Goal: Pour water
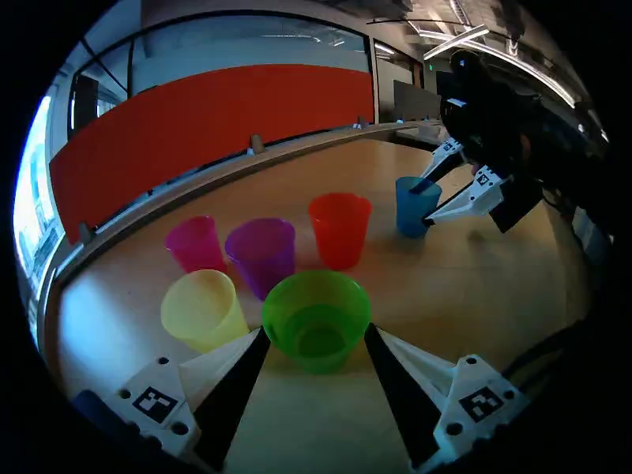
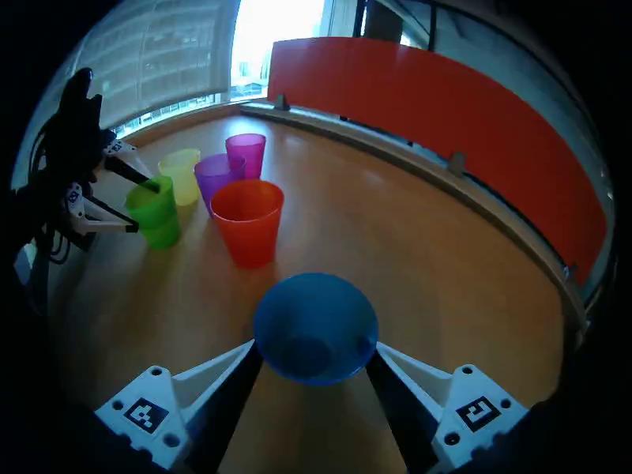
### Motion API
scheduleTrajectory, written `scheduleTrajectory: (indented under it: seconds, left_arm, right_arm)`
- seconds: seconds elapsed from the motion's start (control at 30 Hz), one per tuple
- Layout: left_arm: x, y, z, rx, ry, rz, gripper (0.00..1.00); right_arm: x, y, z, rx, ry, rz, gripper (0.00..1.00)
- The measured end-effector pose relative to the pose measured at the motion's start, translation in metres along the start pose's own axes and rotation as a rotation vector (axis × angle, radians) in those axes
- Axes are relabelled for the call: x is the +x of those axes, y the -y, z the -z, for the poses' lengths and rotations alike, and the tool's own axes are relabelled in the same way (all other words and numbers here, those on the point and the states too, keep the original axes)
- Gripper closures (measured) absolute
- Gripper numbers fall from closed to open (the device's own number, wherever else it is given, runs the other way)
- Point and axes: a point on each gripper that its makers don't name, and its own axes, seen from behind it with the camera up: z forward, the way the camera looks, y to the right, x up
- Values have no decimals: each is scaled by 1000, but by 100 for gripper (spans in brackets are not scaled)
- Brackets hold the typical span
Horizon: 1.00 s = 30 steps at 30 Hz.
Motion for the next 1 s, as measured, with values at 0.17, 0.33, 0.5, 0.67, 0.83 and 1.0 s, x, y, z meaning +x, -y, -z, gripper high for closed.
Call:
scheduleTrajectory:
  seconds: [0.17,0.33,0.5,0.67,0.83,1.0]
  left_arm:
    - [-3,2,3,-5,16,14,12]
    - [-8,4,7,-1,29,20,12]
    - [-13,6,14,9,32,17,12]
    - [-16,11,25,35,26,27,12]
    - [-17,17,40,70,3,52,12]
    - [-16,23,56,113,-26,78,12]
  right_arm:
    - [-8,-1,1,-12,15,8,9]
    - [-13,-2,7,-17,14,-8,9]
    - [-20,-3,15,-30,13,-16,9]
    - [-26,-2,26,-49,2,-34,9]
    - [-33,-3,39,-79,-10,-50,9]
    - [-34,-1,53,-110,-34,-72,9]
